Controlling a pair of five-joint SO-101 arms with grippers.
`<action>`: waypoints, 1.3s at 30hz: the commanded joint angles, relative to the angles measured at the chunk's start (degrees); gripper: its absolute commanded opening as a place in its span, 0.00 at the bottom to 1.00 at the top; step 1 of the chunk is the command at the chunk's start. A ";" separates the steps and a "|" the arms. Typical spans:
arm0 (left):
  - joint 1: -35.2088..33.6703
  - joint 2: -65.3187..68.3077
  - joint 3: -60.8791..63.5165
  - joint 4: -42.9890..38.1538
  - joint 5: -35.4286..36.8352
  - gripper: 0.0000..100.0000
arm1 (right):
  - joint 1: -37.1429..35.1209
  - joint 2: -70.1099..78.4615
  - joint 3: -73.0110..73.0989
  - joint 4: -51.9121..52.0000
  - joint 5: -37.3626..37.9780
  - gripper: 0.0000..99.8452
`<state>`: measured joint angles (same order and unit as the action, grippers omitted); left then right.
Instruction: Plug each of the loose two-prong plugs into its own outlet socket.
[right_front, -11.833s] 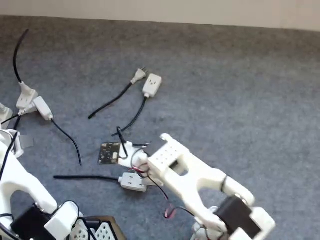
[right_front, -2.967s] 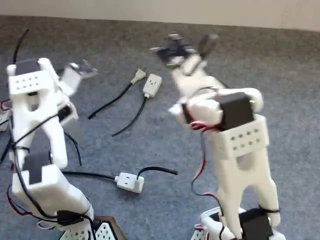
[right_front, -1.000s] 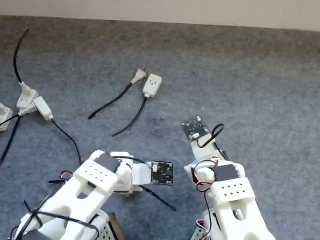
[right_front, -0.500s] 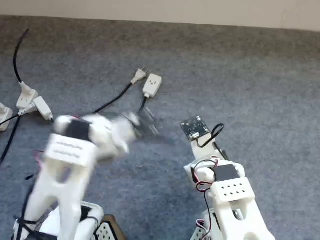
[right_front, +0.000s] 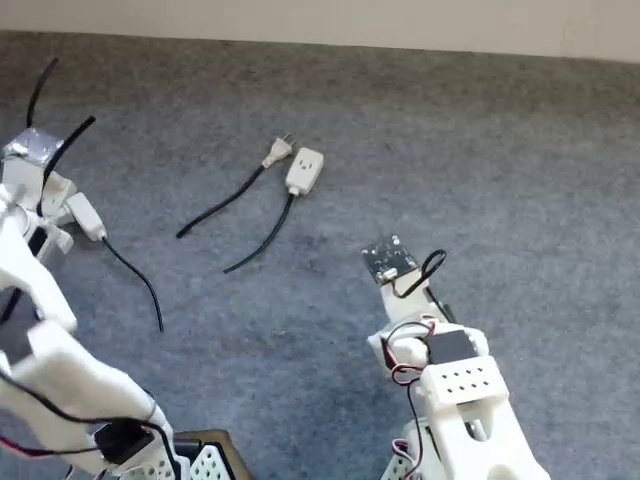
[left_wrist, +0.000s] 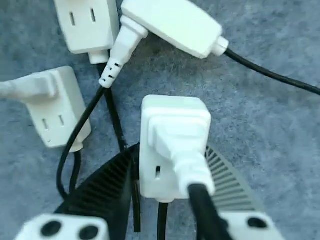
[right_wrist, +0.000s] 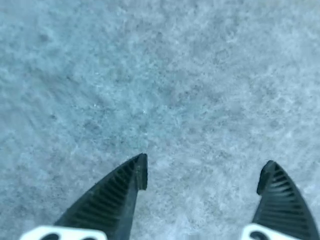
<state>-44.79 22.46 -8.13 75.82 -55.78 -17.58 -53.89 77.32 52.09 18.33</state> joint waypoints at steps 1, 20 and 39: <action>-0.84 8.75 -8.13 -0.53 0.35 0.01 | -0.84 -0.40 -0.31 -1.10 -0.53 0.33; -1.80 1.89 -30.20 24.00 0.97 0.22 | -0.84 -0.40 -0.22 -1.10 -0.26 0.33; 43.82 -7.16 -31.69 18.37 31.30 0.22 | -0.84 -0.40 -0.22 -1.10 -0.53 0.33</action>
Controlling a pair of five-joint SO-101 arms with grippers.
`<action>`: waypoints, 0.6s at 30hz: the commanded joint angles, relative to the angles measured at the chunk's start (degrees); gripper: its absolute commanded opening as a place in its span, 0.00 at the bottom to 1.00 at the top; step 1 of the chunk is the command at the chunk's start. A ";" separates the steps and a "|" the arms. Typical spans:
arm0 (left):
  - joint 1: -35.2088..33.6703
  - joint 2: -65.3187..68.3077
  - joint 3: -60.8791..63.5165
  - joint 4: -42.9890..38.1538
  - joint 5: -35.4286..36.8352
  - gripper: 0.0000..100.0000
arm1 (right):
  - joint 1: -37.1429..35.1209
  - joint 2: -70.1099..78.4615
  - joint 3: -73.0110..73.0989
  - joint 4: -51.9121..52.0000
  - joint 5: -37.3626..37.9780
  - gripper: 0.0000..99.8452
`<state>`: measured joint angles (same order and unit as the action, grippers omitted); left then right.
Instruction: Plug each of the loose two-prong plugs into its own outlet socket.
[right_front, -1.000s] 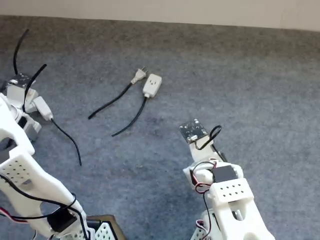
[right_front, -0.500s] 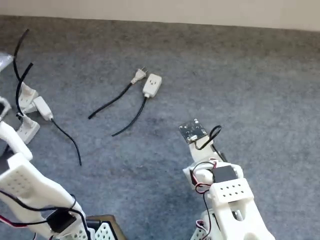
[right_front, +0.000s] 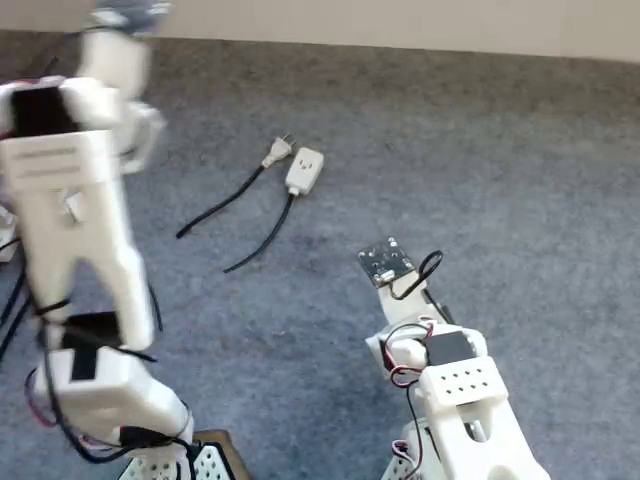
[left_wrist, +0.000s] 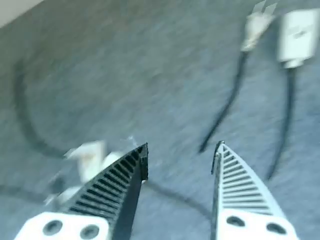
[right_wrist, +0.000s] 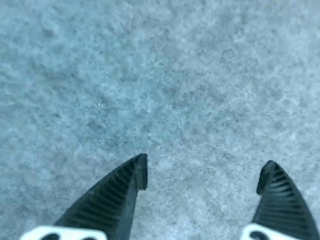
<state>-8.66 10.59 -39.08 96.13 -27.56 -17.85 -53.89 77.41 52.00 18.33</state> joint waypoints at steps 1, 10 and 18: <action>9.63 7.52 -0.75 -2.81 3.60 0.22 | -0.57 -0.40 -0.31 -1.01 -0.53 0.33; 15.16 27.56 -1.45 -18.81 5.71 0.22 | -0.57 -0.66 -0.13 -1.01 -0.53 0.33; 16.22 34.51 -8.66 -27.43 13.45 0.27 | -0.57 -0.84 -0.04 -1.01 -0.44 0.33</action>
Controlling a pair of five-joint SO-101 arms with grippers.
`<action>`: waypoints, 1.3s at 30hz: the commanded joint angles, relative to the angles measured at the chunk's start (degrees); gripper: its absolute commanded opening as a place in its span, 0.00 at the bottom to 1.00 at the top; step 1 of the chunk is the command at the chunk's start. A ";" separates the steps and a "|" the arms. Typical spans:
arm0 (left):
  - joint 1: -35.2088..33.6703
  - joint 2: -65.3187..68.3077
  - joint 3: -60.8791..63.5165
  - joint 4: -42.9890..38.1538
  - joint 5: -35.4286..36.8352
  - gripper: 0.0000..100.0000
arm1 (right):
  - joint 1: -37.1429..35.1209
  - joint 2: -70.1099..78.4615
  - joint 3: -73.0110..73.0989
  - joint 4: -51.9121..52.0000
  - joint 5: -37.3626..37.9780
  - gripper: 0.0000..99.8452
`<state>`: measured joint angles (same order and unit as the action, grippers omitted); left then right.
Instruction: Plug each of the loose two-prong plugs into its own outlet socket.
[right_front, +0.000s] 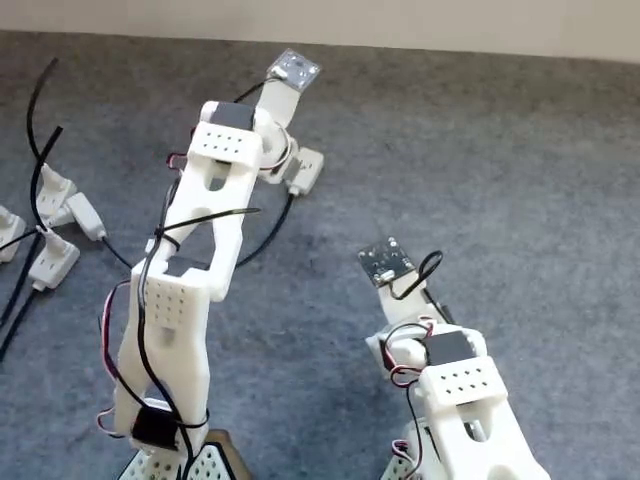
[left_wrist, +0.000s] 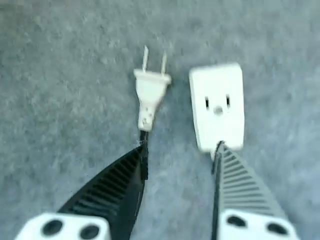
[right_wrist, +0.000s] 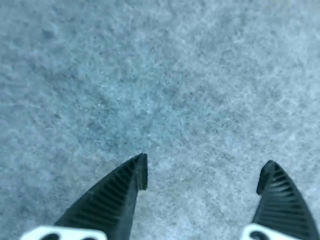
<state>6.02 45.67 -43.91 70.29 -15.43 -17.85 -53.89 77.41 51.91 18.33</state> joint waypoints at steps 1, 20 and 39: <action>1.98 -0.57 -4.44 -1.58 1.93 0.29 | -0.57 -0.84 -0.04 -0.92 -0.44 0.33; 4.18 15.25 -5.93 -7.82 3.96 0.22 | -0.57 -0.84 -0.04 -0.92 -0.26 0.33; 2.42 2.77 -18.59 32.88 -13.54 0.00 | -0.48 -0.40 0.22 -2.95 -0.26 0.33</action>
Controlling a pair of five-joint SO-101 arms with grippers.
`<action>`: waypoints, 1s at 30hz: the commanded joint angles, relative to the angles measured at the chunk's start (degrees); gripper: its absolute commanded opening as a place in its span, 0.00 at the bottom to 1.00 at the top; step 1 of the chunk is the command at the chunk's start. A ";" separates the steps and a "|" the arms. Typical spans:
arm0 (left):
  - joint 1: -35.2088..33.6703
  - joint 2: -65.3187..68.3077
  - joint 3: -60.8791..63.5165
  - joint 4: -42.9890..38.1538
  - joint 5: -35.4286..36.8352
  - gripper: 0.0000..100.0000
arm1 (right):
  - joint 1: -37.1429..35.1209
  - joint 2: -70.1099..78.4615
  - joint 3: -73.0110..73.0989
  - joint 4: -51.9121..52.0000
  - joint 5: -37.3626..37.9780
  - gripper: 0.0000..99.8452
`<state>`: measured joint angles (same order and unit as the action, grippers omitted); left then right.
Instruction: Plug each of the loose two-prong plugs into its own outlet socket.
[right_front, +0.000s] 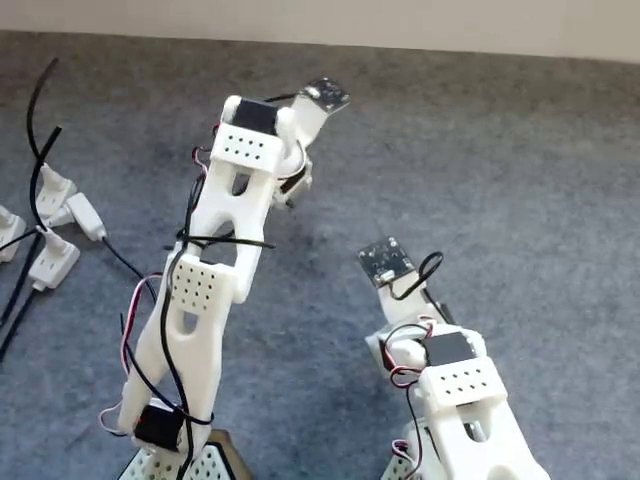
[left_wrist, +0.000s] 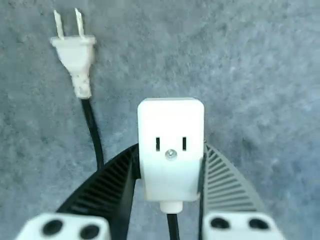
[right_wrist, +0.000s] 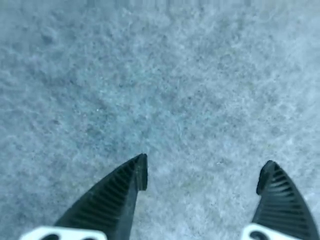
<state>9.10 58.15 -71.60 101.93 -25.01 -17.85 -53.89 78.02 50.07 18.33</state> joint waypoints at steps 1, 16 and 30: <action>0.48 -13.14 15.08 1.23 -6.33 0.00 | -0.48 -0.40 -0.40 -1.10 -0.26 0.33; 7.16 -74.95 101.05 -7.21 -28.84 0.00 | -0.48 -0.40 -0.40 -1.01 -0.26 0.33; 6.90 -79.60 122.51 -25.85 -30.59 0.20 | -0.48 -0.40 -0.40 -0.92 -0.26 0.33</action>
<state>15.96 -20.00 52.00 76.62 -55.52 -17.85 -53.89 78.02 49.98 18.33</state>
